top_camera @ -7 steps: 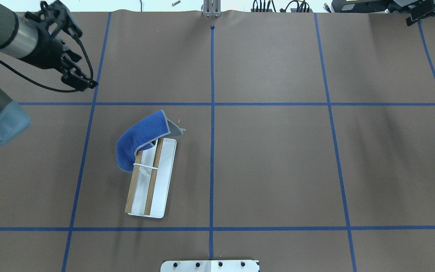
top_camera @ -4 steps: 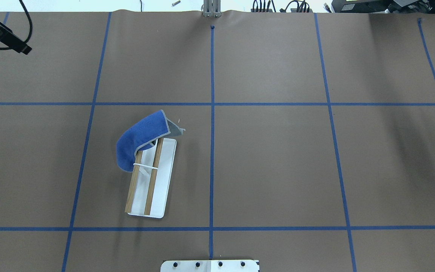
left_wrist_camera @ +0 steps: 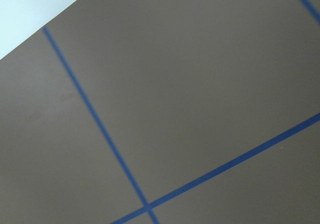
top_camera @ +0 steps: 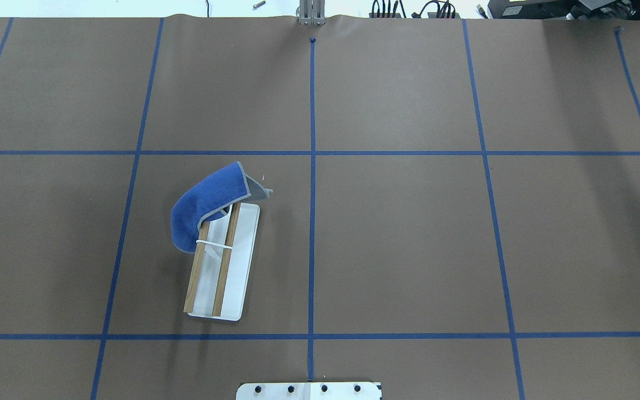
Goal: Hang towel on rack
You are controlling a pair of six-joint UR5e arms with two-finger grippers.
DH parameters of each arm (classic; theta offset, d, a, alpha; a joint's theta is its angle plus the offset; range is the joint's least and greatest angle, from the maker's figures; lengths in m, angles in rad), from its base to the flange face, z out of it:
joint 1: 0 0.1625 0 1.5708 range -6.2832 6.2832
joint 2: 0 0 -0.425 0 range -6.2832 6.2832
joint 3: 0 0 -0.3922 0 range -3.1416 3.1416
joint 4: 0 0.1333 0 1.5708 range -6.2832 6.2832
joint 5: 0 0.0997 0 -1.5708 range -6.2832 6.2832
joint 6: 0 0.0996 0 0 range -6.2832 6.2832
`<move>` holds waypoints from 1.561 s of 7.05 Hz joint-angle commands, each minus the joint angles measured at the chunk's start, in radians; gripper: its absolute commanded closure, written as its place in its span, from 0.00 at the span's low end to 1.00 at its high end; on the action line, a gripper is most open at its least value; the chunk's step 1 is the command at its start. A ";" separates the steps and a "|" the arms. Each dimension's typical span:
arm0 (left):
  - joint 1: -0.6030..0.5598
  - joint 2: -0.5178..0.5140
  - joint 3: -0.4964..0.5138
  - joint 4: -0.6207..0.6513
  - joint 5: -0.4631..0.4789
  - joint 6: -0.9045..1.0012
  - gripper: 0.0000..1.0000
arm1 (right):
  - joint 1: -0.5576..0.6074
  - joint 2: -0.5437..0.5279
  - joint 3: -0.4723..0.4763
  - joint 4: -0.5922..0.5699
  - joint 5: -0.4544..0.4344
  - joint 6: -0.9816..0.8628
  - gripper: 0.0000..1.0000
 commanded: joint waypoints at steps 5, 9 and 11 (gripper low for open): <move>-0.081 0.210 -0.127 -0.008 -0.116 0.003 0.01 | 0.001 -0.092 0.044 0.014 0.003 0.002 0.00; -0.080 0.224 -0.135 -0.011 -0.116 0.002 0.01 | 0.001 -0.092 0.047 0.014 0.006 0.005 0.00; -0.080 0.224 -0.135 -0.010 -0.116 0.002 0.01 | 0.001 -0.091 0.048 0.014 0.008 0.006 0.00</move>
